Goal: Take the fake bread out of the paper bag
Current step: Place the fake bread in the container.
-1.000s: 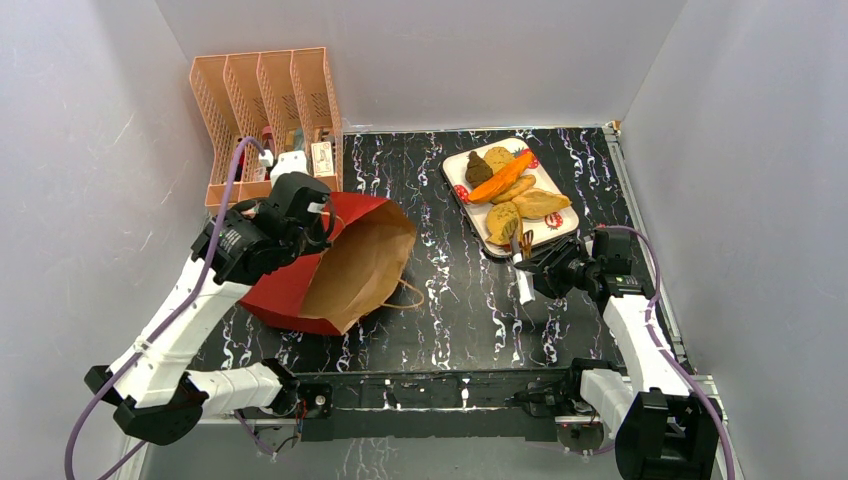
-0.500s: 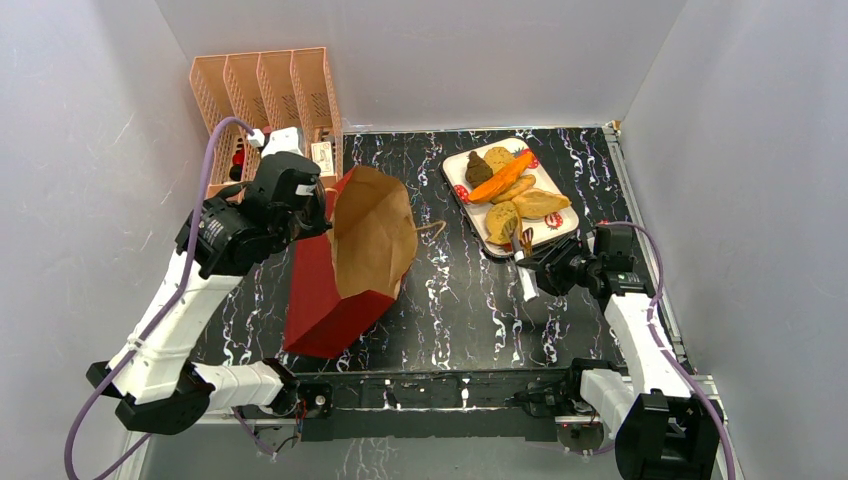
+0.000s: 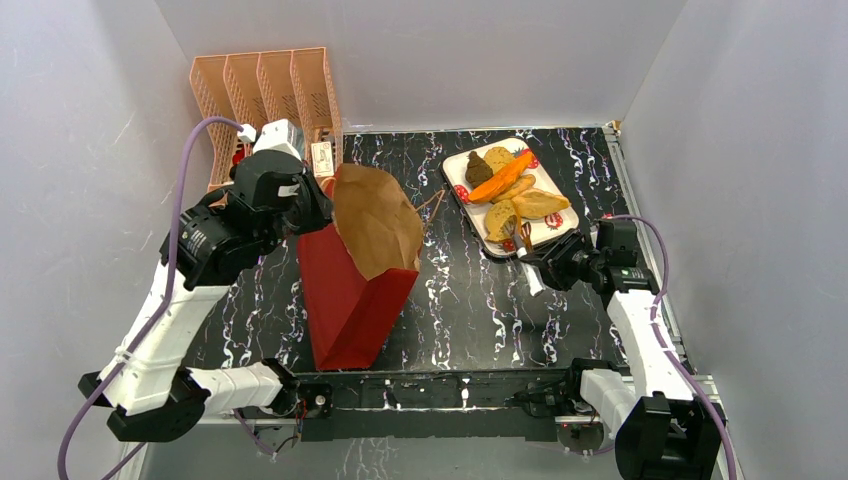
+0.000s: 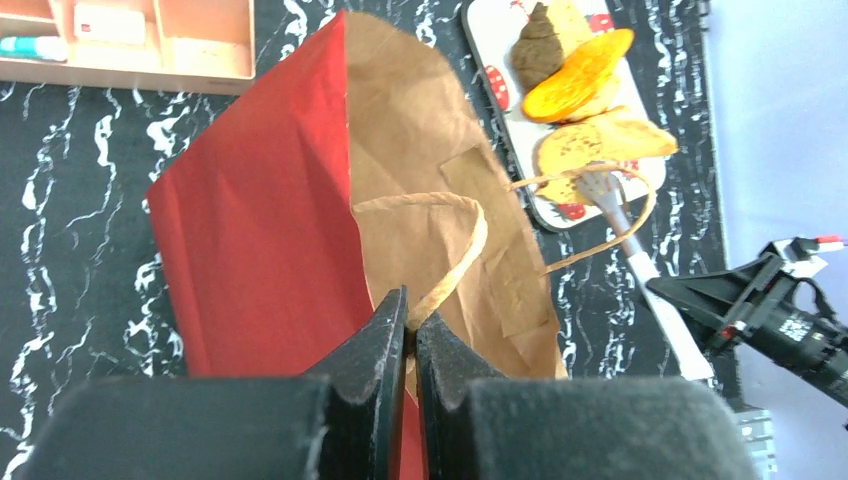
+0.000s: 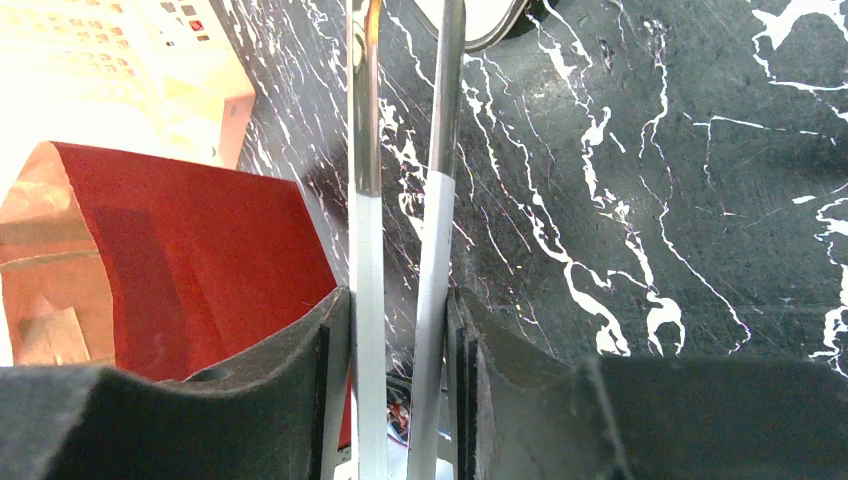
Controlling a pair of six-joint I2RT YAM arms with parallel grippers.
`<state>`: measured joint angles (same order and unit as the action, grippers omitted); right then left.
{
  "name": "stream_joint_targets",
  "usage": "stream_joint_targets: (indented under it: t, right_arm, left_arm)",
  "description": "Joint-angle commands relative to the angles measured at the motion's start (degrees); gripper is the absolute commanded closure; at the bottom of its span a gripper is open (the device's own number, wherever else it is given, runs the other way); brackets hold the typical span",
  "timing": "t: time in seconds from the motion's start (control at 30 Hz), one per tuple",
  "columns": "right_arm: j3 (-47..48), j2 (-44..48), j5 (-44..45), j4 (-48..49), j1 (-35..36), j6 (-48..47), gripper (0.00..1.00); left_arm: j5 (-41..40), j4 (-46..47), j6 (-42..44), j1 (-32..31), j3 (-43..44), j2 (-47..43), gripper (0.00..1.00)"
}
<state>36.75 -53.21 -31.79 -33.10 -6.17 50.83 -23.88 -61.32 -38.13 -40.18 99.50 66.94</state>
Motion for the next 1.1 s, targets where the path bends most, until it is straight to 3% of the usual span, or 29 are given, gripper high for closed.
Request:
stream_joint_targets:
  t: [0.0, 0.57, 1.07]
  right_arm:
    - [4.05, 0.87, 0.98, 1.34, -0.33, -1.34, 0.67]
    - [9.36, -1.34, 3.21, 0.94, -0.29, -1.66, 0.70]
    - [6.91, -0.38, 3.49, 1.68, -0.33, -1.68, 0.68]
  left_arm:
    - [3.52, 6.12, 1.90, 0.37, 0.41, -1.18, 0.97]
    - [11.50, 18.76, 6.18, 0.36, -1.28, -2.47, 1.00]
    - [14.19, 19.53, 4.85, 0.37, -4.90, -4.44, 1.00]
